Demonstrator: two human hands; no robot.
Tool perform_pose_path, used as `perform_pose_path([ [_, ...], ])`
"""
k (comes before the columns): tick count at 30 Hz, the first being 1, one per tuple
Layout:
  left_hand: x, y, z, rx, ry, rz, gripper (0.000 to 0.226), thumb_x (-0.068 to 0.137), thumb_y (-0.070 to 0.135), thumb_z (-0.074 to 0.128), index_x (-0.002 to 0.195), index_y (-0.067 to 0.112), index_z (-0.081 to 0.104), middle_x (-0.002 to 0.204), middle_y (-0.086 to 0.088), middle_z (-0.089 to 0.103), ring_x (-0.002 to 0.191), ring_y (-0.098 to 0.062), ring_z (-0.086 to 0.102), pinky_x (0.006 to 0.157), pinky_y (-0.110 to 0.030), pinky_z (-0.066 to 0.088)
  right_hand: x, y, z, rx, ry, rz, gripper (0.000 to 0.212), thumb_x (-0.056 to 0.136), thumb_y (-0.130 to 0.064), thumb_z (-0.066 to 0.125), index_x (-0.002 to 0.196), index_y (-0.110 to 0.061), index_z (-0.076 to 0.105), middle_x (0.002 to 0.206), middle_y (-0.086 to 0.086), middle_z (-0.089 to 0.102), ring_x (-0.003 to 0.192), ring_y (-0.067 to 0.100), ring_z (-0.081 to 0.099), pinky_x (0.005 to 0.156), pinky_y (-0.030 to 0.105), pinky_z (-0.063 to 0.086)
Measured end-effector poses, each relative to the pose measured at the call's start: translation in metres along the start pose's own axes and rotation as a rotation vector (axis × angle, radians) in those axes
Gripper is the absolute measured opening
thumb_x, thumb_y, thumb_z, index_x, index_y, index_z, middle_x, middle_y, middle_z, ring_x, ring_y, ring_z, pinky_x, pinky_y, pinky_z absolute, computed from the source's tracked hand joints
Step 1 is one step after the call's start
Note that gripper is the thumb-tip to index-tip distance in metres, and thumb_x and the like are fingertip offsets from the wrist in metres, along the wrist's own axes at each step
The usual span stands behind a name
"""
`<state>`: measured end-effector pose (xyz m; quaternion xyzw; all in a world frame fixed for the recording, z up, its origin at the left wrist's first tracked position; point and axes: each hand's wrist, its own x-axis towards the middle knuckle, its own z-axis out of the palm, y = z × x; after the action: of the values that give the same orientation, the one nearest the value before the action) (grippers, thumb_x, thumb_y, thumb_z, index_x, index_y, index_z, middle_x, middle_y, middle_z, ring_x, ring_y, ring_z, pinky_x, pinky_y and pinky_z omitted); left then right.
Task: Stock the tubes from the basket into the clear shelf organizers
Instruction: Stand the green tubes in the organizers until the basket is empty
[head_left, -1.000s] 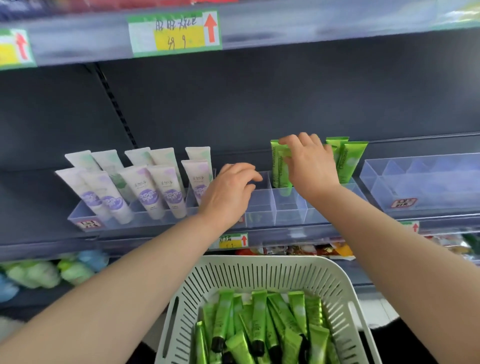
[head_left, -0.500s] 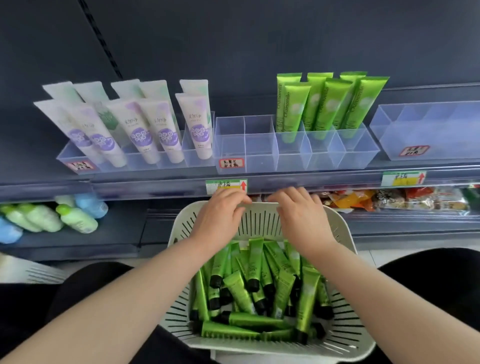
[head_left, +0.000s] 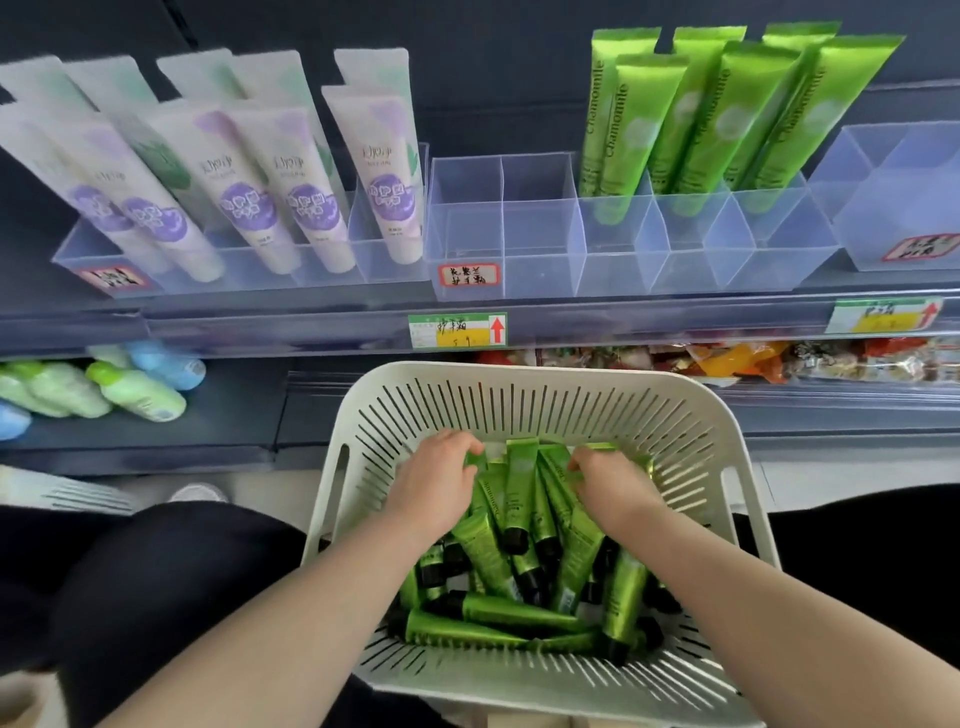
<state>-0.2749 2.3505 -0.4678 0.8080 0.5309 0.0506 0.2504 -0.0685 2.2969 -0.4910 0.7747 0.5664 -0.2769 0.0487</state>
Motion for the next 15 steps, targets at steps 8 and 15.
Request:
perform_pose_path([
  [8,0.001,-0.005,0.015,0.012,-0.006,0.011,0.022,0.095,0.021,0.056,0.116,0.026,0.06,0.13,0.008,0.057,0.124,-0.009,0.048,0.1,-0.02,0.026,0.015,-0.022,0.011,-0.144,-0.074,0.063,0.045,0.088,-0.01,0.055,0.129,-0.011,0.037,0.104,0.013,0.061,0.103,0.03,0.054,0.07,0.036,0.048],
  [15,0.009,0.0,0.019,-0.023,-0.047,-0.01,0.023,0.095,0.019,0.055,0.117,0.024,0.061,0.126,0.004,0.057,0.115,-0.011,0.053,0.093,-0.02,0.037,0.017,-0.013,-0.009,0.031,-0.264,0.159,0.049,0.066,-0.026,0.069,0.112,-0.015,0.056,0.083,-0.002,0.059,0.07,0.013,0.058,0.052,0.024,0.047],
])
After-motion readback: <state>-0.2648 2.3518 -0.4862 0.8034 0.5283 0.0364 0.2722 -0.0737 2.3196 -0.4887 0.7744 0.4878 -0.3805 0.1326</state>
